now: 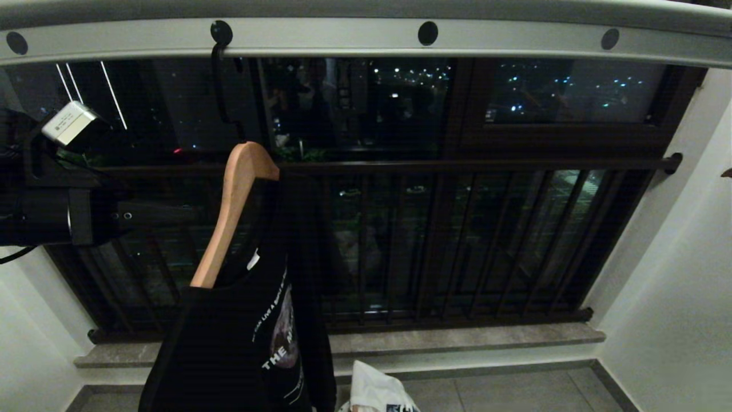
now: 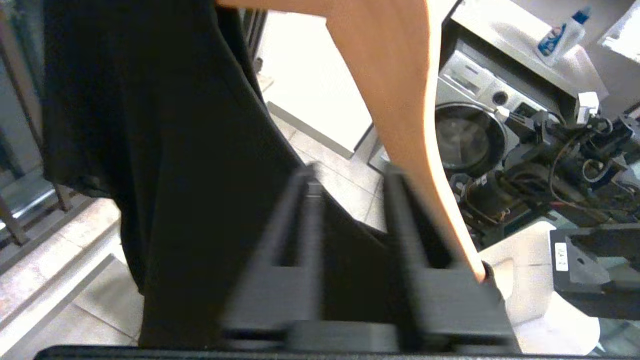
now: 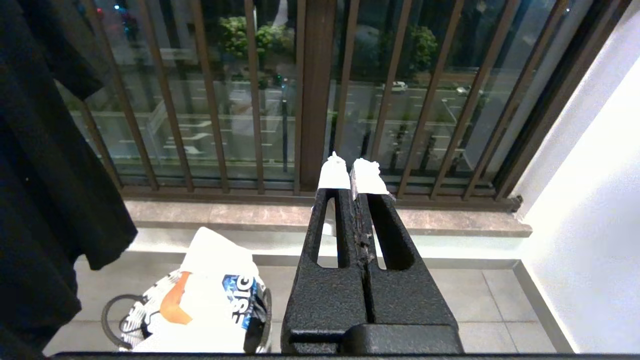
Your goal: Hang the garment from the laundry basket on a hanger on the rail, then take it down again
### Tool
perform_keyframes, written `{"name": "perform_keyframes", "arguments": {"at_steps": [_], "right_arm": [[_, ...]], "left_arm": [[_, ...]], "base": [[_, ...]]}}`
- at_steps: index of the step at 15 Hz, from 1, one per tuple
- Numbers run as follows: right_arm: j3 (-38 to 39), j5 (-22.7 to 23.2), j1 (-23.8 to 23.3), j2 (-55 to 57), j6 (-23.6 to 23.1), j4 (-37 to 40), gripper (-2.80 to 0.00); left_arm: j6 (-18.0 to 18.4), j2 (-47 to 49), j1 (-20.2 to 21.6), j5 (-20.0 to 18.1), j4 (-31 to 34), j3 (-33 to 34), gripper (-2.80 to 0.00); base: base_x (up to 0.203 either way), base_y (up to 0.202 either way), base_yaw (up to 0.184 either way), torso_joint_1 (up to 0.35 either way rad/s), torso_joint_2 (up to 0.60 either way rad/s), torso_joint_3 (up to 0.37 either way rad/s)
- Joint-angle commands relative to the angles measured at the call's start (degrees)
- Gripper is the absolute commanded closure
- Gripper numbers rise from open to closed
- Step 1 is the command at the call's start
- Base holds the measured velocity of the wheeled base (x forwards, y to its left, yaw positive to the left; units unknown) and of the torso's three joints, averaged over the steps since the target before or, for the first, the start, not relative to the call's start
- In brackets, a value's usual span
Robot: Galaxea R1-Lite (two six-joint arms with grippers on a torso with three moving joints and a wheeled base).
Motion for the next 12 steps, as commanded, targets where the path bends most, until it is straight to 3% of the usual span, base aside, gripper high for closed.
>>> {"name": "perform_keyframes", "arguments": {"at_steps": [1,5,12], "right_arm": [[0.0,0.0,0.0,0.1,0.0,0.0,0.00],[0.0,0.0,0.0,0.1,0.0,0.0,0.00],[0.0,0.0,0.0,0.1,0.0,0.0,0.00]], "left_arm": [[0.5,0.8,-1.0,-0.5,0.0,0.1,-2.80],[2.3,3.1,-4.4,-0.8,-0.1,-1.0,-2.80],[1.9,0.0,-11.7,-0.6,0.0,-1.5,-2.80]], "base": [[0.000,0.000,0.000,0.000,0.00,0.000],[0.000,0.000,0.000,0.000,0.00,0.000],[0.000,0.000,0.000,0.000,0.00,0.000]]}}
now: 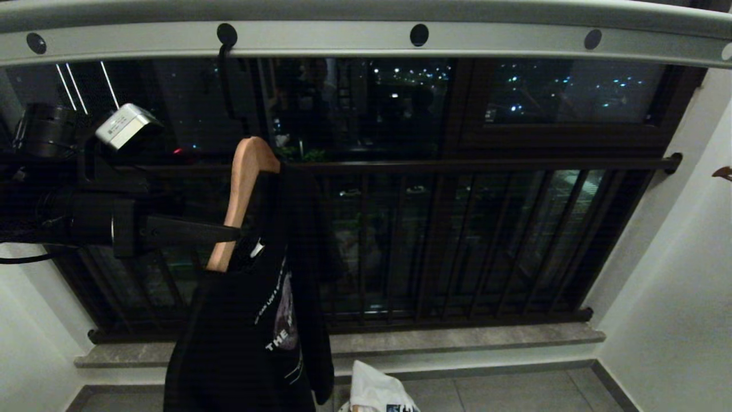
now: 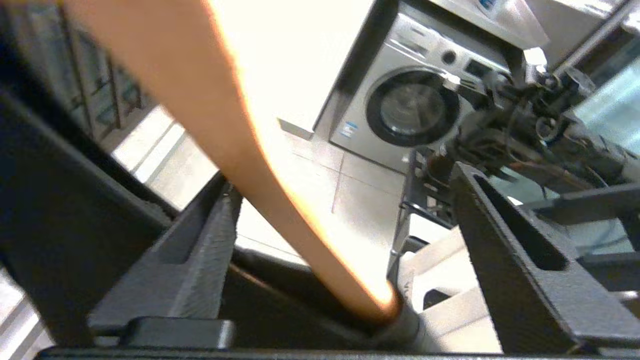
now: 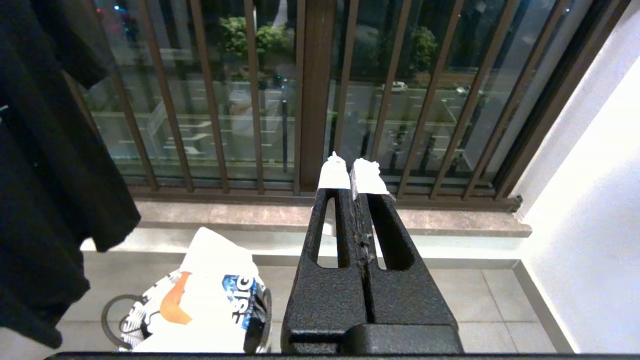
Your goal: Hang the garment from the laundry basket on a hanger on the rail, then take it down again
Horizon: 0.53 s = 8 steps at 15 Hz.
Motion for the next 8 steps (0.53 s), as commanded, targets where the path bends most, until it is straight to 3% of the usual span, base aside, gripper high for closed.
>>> {"name": "perform_keyframes", "arguments": {"at_steps": [1,8], "right_arm": [[0.0,0.0,0.0,0.1,0.0,0.0,0.00],[0.0,0.0,0.0,0.1,0.0,0.0,0.00]], "left_arm": [[-0.2,-0.7,-1.8,-0.3,0.1,-1.9,-2.80],[-0.3,5.7,-3.7,-0.2,0.0,-5.2,-2.80]], "base": [[0.000,0.000,0.000,0.000,0.00,0.000],[0.000,0.000,0.000,0.000,0.00,0.000]]}}
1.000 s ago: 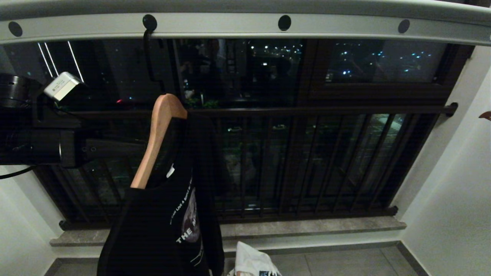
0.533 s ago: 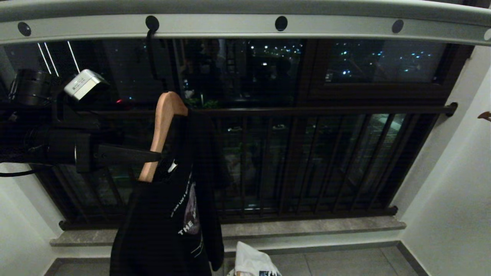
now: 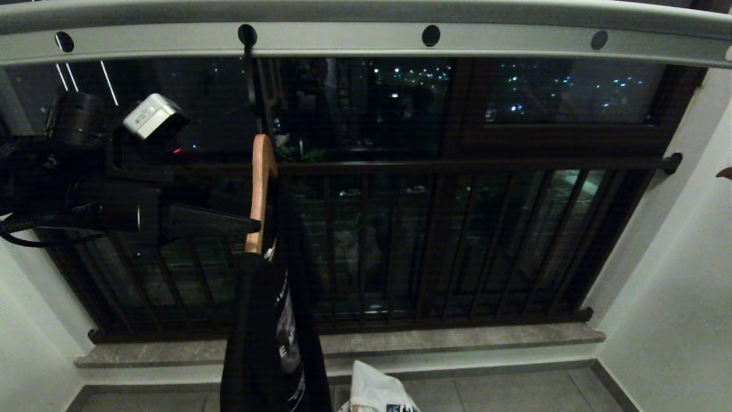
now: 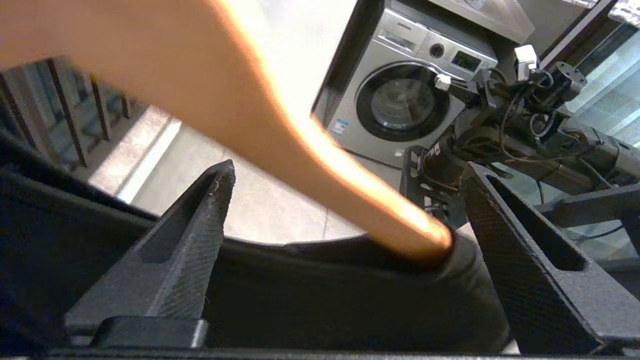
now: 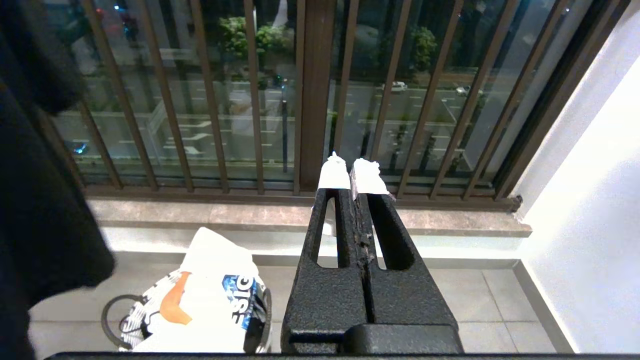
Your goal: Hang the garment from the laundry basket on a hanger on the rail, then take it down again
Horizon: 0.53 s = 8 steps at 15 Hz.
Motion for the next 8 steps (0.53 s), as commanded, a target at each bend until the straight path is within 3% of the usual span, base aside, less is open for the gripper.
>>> {"name": "perform_keyframes", "arguments": {"at_steps": [1,6,8], "right_arm": [[0.0,0.0,0.0,0.1,0.0,0.0,0.00],[0.0,0.0,0.0,0.1,0.0,0.0,0.00],[0.0,0.0,0.0,0.1,0.0,0.0,0.00]], "left_arm": [[0.1,3.2,-0.7,-0.4,0.1,-1.1,-2.80],[-0.2,7.6,-1.8,0.3,0.1,-6.0,-2.80],[-0.3,8.1,-2.7,3.8,0.1,-6.7,-2.80]], "base": [[0.000,0.000,0.000,0.000,0.00,0.000],[0.000,0.000,0.000,0.000,0.00,0.000],[0.000,0.000,0.000,0.000,0.00,0.000]]}}
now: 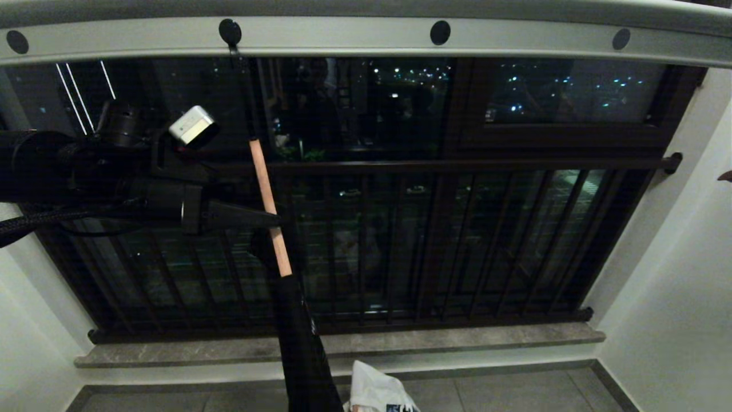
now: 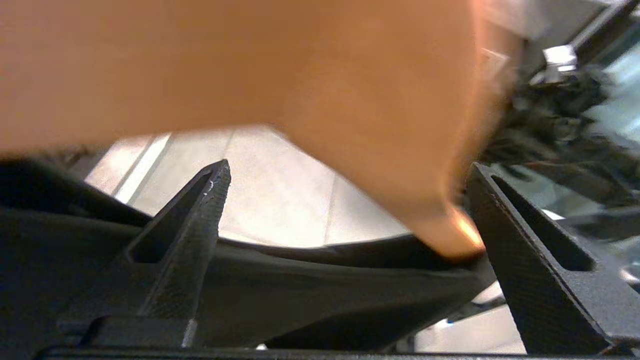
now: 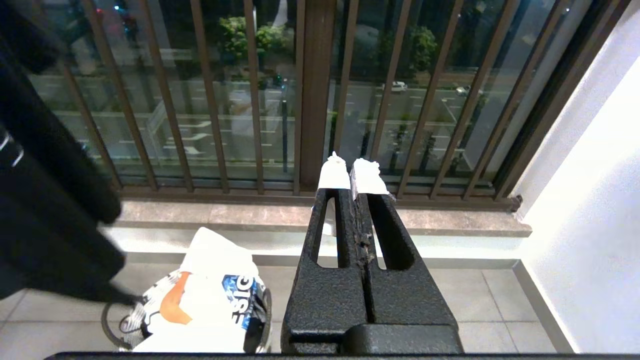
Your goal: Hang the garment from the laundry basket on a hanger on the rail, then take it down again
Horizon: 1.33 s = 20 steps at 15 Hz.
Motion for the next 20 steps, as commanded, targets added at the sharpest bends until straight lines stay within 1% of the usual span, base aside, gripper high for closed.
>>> {"name": "perform_keyframes", "arguments": {"at_steps": [1,6,12,13,14,15,18,19,20], "right_arm": [[0.0,0.0,0.0,0.1,0.0,0.0,0.00],[0.0,0.0,0.0,0.1,0.0,0.0,0.00],[0.0,0.0,0.0,0.1,0.0,0.0,0.00],[0.0,0.0,0.0,0.1,0.0,0.0,0.00],[0.0,0.0,0.0,0.1,0.0,0.0,0.00],[0.0,0.0,0.0,0.1,0.0,0.0,0.00],[0.0,0.0,0.0,0.1,0.0,0.0,0.00],[0.0,0.0,0.0,0.1,0.0,0.0,0.00],[0.0,0.0,0.0,0.1,0.0,0.0,0.00]], "left_arm": [[0.1,0.9,-0.9,2.1,0.0,-0.7,-2.80],[0.1,-2.4,-0.9,2.1,0.1,0.6,-2.80],[0.1,-6.9,-0.4,2.4,0.0,6.9,-2.80],[0.0,-7.0,-0.1,2.7,0.0,7.1,-2.80],[-0.2,-7.0,0.0,4.1,0.0,7.0,-2.80],[-1.7,-7.2,0.0,5.3,0.0,6.9,-2.80],[-5.0,-8.3,-0.1,5.7,-1.3,6.8,-2.80],[-7.6,-8.7,-0.1,6.4,-2.6,7.0,-2.80],[-10.5,-9.0,-0.2,8.4,-5.3,7.2,-2.80]], "base": [[0.000,0.000,0.000,0.000,0.00,0.000],[0.000,0.000,0.000,0.000,0.00,0.000],[0.000,0.000,0.000,0.000,0.00,0.000],[0.000,0.000,0.000,0.000,0.00,0.000],[0.000,0.000,0.000,0.000,0.00,0.000],[0.000,0.000,0.000,0.000,0.00,0.000],[0.000,0.000,0.000,0.000,0.00,0.000],[0.000,0.000,0.000,0.000,0.00,0.000],[0.000,0.000,0.000,0.000,0.00,0.000]]}}
